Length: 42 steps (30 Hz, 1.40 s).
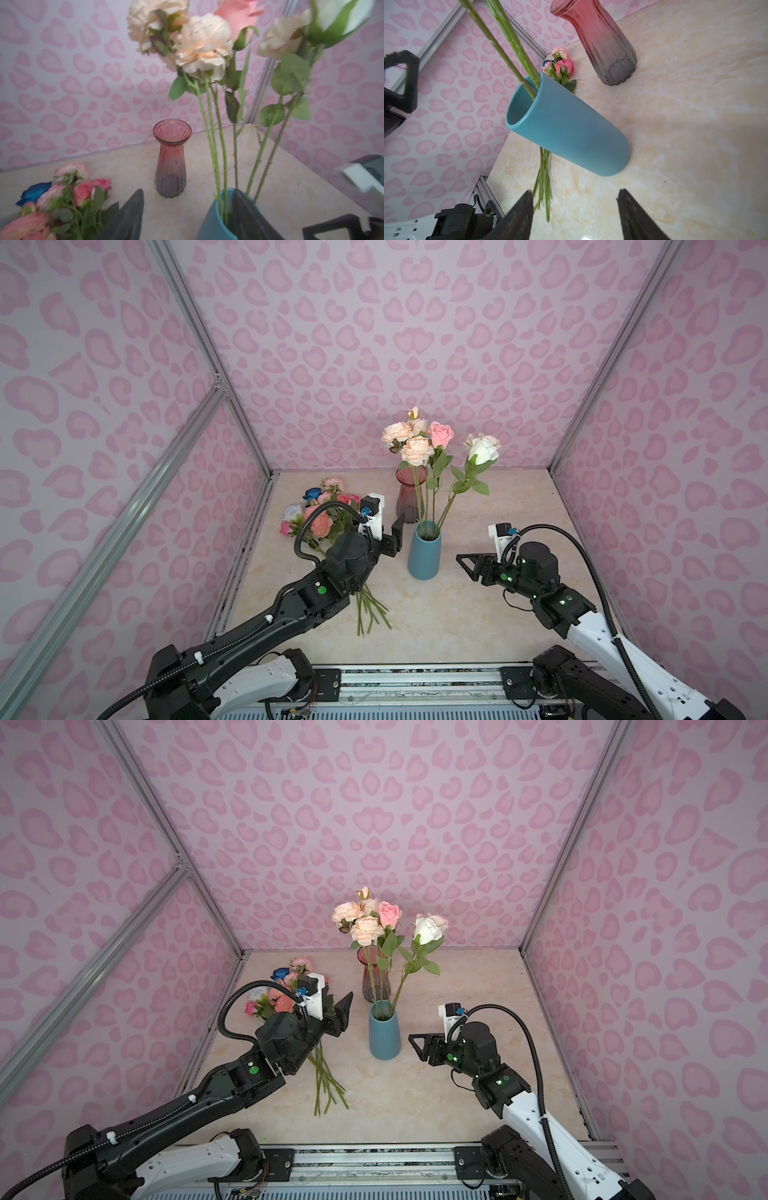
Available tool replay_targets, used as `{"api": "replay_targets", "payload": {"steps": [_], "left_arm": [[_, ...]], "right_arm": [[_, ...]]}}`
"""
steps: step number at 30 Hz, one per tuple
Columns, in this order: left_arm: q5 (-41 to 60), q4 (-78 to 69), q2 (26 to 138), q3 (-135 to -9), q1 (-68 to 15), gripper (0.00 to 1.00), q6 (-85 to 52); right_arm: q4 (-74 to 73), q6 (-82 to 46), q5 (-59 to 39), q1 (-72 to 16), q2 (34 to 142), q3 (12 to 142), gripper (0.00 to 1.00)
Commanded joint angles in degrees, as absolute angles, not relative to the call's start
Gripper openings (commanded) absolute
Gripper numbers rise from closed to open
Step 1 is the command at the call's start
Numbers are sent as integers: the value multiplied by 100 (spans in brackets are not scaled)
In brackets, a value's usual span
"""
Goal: Arrange the flowers into the vase
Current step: 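Open the left gripper and move it back down to the rose pile, then grasp the pale blue rose stem in the pile with the left gripper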
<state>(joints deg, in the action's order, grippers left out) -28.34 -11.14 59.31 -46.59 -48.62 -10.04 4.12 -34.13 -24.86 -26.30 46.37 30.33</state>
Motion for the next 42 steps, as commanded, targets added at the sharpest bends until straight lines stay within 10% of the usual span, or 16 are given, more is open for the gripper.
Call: {"api": "replay_targets", "payload": {"steps": [1, 9, 18, 29, 42], "left_arm": [[-3590, -10, 5798, -4454, -4515, 66, -2181], [-2253, 1136, 5744, -3588, -2445, 44, -4270], [-1029, 1003, 6973, -3548, -1115, 45, -4836], [-641, 426, 8590, -3987, -647, 42, -4571], [-572, 350, 8636, -4061, -540, 4, -4369]], "right_arm": [[673, -3229, -2290, -2672, 4503, 3049, 65], [596, -3212, -2110, -2675, 4532, 2830, 59], [453, -3098, -2290, -2664, 5034, 2988, 56], [454, -3024, -2162, -2672, 5003, 2883, 56], [395, -3038, -2143, -2672, 5067, 2865, 56]]}}
